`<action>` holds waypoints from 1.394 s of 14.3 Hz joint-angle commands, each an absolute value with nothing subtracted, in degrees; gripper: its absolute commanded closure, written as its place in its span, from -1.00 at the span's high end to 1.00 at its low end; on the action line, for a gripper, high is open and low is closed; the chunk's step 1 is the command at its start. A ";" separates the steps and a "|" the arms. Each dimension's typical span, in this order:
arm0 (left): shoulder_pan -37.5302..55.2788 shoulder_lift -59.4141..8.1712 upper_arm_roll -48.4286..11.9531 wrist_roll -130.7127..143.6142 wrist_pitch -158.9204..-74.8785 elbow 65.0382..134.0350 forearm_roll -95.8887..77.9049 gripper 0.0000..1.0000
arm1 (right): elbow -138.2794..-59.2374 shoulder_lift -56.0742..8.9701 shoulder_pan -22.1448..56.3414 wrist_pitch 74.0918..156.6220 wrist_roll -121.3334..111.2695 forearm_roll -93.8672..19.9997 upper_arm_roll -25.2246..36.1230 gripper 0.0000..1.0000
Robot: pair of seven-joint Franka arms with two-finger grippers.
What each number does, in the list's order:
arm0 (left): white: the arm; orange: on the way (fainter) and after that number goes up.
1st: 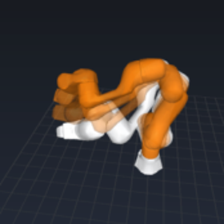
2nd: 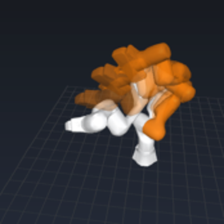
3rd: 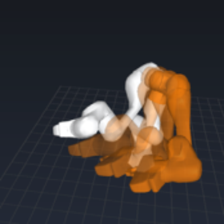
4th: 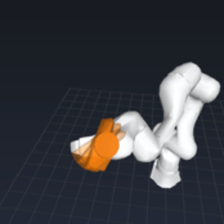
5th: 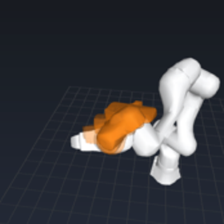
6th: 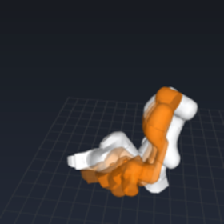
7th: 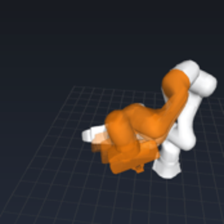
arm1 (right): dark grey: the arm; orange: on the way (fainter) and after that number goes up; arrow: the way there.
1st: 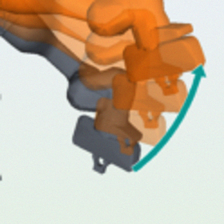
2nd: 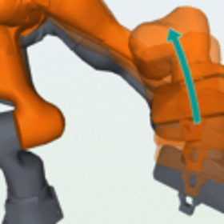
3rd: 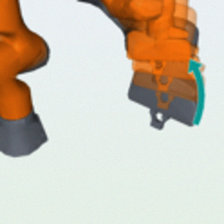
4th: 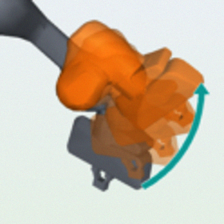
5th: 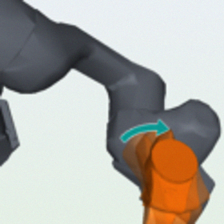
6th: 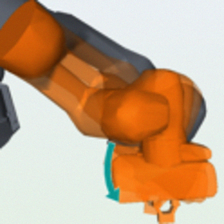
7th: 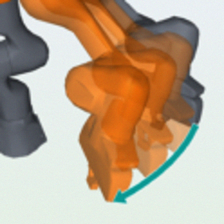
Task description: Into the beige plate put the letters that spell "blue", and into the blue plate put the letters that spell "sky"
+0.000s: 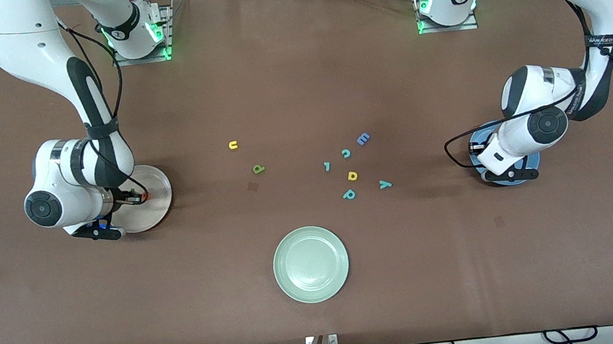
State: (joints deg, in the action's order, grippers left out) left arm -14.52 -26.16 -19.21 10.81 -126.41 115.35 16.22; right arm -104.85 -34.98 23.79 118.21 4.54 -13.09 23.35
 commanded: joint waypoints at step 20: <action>-0.53 -40.96 -29.97 -16.17 -130.87 98.79 23.54 1.00 | -120.32 -23.29 49.47 132.09 11.41 -20.83 21.09 1.00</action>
